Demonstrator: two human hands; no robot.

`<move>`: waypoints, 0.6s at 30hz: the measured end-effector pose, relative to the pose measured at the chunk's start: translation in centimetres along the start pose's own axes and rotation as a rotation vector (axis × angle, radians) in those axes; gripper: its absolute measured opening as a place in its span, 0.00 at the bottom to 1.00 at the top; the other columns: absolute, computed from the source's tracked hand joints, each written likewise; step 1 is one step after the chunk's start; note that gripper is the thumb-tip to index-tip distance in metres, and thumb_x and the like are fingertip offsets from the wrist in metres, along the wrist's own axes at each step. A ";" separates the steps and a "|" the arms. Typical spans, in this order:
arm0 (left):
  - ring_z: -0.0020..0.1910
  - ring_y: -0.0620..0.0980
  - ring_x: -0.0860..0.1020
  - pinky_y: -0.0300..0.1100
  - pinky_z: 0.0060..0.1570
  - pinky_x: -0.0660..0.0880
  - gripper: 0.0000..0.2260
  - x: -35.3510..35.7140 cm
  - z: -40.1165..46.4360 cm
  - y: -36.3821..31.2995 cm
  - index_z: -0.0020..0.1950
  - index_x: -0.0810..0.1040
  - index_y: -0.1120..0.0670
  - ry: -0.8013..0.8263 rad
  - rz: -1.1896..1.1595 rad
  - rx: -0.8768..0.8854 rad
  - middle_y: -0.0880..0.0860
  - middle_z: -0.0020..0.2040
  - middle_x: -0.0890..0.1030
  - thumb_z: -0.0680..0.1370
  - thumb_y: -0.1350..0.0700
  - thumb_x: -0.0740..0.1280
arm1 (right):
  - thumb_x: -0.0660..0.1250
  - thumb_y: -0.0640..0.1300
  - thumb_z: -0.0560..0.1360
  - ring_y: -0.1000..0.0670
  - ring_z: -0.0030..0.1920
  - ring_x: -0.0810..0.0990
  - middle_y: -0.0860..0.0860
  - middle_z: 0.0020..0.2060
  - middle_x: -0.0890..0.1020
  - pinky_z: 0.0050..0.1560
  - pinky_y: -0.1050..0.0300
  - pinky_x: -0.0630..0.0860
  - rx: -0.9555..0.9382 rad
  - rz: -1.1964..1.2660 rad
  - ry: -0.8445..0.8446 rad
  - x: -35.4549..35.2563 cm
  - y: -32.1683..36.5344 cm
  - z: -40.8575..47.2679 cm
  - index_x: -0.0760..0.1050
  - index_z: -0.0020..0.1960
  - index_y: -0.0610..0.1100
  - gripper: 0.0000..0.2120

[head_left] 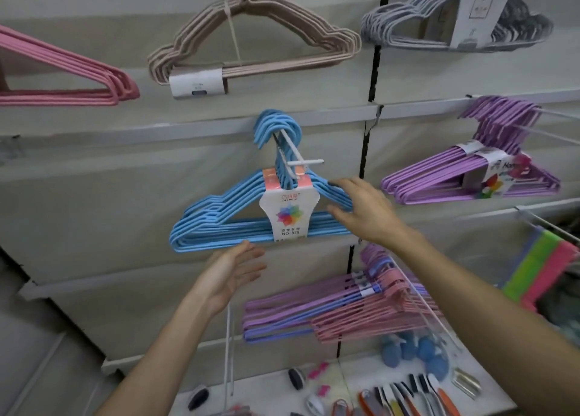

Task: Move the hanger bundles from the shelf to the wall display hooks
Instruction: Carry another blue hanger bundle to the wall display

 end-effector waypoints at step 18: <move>0.41 0.53 0.83 0.46 0.47 0.79 0.07 28.3 -10.6 3.3 0.52 0.81 0.57 0.578 0.579 0.448 0.55 0.43 0.85 0.81 0.60 0.62 | 0.65 0.50 0.76 0.54 0.46 0.83 0.54 0.47 0.85 0.47 0.49 0.79 0.137 0.051 -0.457 -22.6 -11.4 -19.2 0.80 0.57 0.47 0.12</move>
Point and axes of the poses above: each hand's wrist, its own z-axis towards the middle knuckle, its own x-axis out of the palm, y = z × x, the point moved 4 cm from there along z, towards the middle knuckle
